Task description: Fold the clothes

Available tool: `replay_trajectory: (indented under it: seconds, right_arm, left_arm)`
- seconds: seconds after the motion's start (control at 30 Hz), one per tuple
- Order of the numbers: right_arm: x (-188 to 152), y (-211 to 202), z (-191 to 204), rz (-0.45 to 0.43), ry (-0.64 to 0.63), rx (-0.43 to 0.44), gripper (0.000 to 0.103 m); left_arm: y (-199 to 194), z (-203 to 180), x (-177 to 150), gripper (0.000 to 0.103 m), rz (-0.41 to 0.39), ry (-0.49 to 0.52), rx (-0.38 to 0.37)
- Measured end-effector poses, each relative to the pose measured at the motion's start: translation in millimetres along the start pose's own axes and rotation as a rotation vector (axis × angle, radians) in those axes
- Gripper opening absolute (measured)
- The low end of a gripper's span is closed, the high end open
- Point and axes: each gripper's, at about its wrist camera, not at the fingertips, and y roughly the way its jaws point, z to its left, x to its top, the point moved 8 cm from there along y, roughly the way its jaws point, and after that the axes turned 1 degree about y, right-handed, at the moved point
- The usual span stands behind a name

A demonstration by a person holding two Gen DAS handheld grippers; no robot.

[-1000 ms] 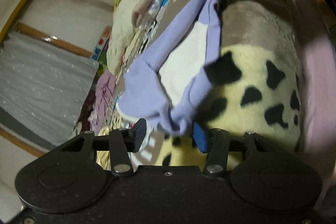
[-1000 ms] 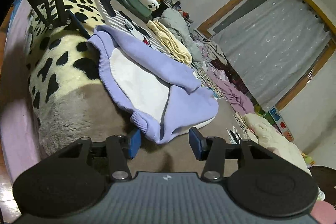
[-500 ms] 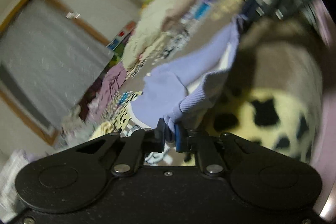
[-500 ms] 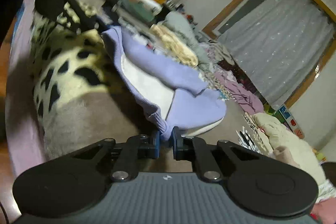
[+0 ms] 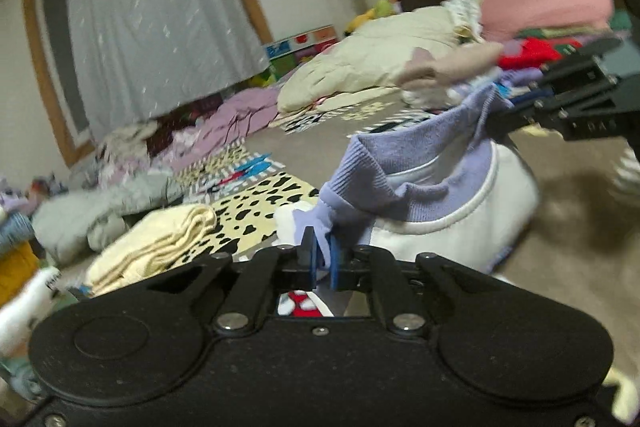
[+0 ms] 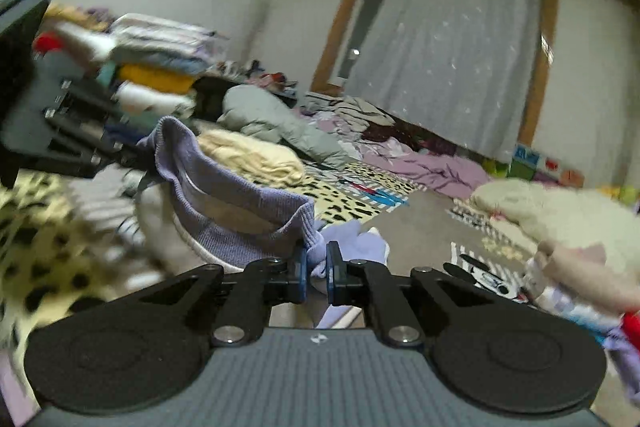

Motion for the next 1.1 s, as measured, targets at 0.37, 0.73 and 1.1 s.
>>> replay_trajectory:
  seconds: [0.37,0.73,1.1]
  right_arm:
    - [11.2,95.1,-67.3,0.014,0.225,0.03,0.01]
    - [10.1,175.3,-108.8,0.096,0.342,0.081,0.01]
    - [-21.0,228.8,-127.4,0.223,0.504,0.102,0.01]
  left_arm:
    - [81.9,40.5,13.7,0.004,0.054,-0.18,0.006]
    - [142.2,66.5,5.2,0.004,0.141,-0.315,-0.02]
    - [171.1,68.2,-13.4,0.01,0.203,-0.298,-0.008]
